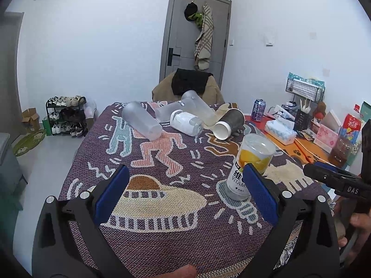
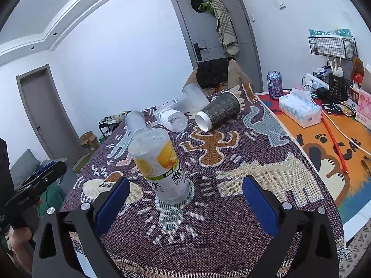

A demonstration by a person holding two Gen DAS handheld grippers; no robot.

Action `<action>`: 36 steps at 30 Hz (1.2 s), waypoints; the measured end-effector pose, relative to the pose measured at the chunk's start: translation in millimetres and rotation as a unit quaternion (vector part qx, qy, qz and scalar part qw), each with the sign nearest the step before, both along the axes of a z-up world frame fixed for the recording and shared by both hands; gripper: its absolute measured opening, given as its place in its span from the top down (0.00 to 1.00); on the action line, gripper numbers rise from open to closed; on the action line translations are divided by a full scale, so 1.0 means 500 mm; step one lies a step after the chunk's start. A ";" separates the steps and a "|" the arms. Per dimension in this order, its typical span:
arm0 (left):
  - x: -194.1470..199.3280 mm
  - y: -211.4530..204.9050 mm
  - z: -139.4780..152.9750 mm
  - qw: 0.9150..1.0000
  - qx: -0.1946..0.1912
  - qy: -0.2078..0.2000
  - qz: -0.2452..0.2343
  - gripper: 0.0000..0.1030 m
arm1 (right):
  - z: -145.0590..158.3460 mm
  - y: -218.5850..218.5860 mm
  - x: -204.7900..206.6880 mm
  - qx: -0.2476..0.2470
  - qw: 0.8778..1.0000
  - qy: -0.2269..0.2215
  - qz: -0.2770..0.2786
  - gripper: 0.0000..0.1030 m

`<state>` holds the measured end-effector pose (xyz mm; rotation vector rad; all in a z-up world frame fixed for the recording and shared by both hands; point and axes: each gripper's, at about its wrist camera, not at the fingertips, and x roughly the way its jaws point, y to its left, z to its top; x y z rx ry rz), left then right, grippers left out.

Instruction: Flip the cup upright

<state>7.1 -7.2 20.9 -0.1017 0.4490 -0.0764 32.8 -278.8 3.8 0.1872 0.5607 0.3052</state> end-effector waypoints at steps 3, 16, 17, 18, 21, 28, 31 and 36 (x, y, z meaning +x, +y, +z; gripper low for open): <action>0.002 0.000 -0.003 1.000 0.000 0.002 0.002 0.06 | -0.003 0.000 -0.001 -0.001 1.000 0.000 -0.001 0.07; 0.009 -0.012 -0.009 1.000 0.004 0.005 0.008 0.05 | -0.010 -0.005 -0.001 0.000 1.000 0.002 -0.002 0.07; 0.009 -0.012 -0.009 1.000 0.005 0.005 0.009 0.05 | -0.010 -0.005 -0.001 0.000 1.000 0.002 -0.002 0.07; 0.008 -0.011 -0.009 1.000 0.005 0.005 0.010 0.05 | -0.010 -0.005 -0.001 0.000 1.000 0.003 -0.002 0.07; 0.007 -0.009 -0.010 1.000 0.004 0.003 0.011 0.05 | -0.010 -0.005 0.000 -0.001 1.000 0.003 -0.003 0.07; 0.007 -0.006 -0.010 1.000 0.003 0.004 0.012 0.05 | -0.010 -0.005 0.000 -0.001 1.000 0.003 -0.003 0.07; 0.006 -0.005 -0.010 1.000 0.002 0.004 0.013 0.05 | -0.010 -0.005 0.000 0.000 1.000 0.003 -0.003 0.07; 0.006 -0.005 -0.010 1.000 0.003 0.004 0.012 0.05 | -0.010 -0.005 0.000 -0.001 1.000 0.003 -0.002 0.07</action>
